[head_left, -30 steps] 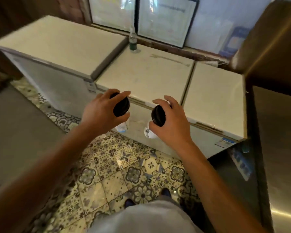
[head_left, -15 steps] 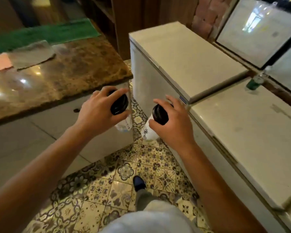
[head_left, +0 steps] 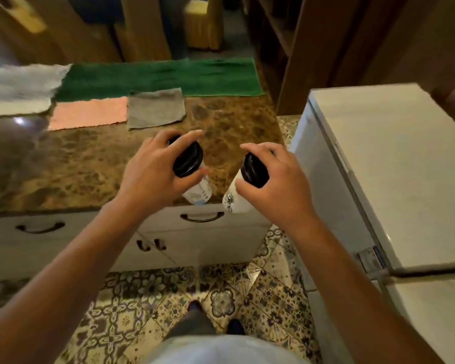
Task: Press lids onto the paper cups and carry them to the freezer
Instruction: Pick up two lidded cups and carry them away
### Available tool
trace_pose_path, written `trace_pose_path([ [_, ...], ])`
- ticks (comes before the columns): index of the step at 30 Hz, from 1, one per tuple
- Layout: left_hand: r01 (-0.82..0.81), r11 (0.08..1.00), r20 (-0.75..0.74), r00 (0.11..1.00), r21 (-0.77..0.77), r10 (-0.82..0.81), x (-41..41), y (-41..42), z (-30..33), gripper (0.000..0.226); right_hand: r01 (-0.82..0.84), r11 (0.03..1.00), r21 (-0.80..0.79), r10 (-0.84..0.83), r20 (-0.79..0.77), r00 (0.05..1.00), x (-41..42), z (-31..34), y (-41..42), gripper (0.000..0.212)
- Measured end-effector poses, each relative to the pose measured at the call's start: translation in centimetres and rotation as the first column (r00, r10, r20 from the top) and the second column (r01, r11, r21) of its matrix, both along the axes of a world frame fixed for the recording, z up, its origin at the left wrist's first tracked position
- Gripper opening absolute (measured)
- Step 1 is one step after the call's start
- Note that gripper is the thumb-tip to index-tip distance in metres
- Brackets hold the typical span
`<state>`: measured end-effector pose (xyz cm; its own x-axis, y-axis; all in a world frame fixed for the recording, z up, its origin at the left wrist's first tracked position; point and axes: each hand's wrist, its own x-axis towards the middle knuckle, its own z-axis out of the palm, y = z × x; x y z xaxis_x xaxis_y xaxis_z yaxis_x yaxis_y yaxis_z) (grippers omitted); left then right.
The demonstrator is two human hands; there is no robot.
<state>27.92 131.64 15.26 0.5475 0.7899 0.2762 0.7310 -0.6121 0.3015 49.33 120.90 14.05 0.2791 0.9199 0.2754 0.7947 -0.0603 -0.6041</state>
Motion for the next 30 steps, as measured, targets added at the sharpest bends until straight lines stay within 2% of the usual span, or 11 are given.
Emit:
trace_pose_path([
  [5,-0.119,0.992,-0.016,0.993,0.028,0.119,-2.7,5.2,-0.1,0.077,-0.060,0.998,0.000,0.060,-0.036,0.998,-1.8,0.2,7.8,0.066],
  [7,-0.142,0.989,-0.032,0.989,0.035,0.144,-4.2,7.7,-0.3,0.076,-0.098,0.995,-0.005,0.099,0.002,0.995,-3.1,-0.1,11.2,0.066],
  [13,-0.154,0.988,-0.048,0.987,-0.001,0.154,-7.5,15.5,-0.9,0.076,-0.178,0.984,-0.021,0.179,0.038,0.983,-6.4,-1.3,20.2,0.060],
  [18,-0.127,0.991,-0.040,0.991,-0.027,0.126,-9.5,20.5,-0.9,0.076,-0.204,0.977,-0.056,0.209,0.115,0.971,-8.7,-1.1,26.2,0.069],
  [25,-0.124,0.989,-0.201,0.974,-0.085,0.105,-12.2,23.2,-2.1,0.079,-0.247,0.965,-0.092,0.261,0.204,0.944,-11.9,-2.4,29.3,0.072],
  [30,-0.121,0.988,-0.251,0.963,-0.092,0.094,-12.6,23.2,-2.3,0.084,-0.234,0.965,-0.119,0.258,0.271,0.927,-12.1,-2.3,28.5,0.076],
])
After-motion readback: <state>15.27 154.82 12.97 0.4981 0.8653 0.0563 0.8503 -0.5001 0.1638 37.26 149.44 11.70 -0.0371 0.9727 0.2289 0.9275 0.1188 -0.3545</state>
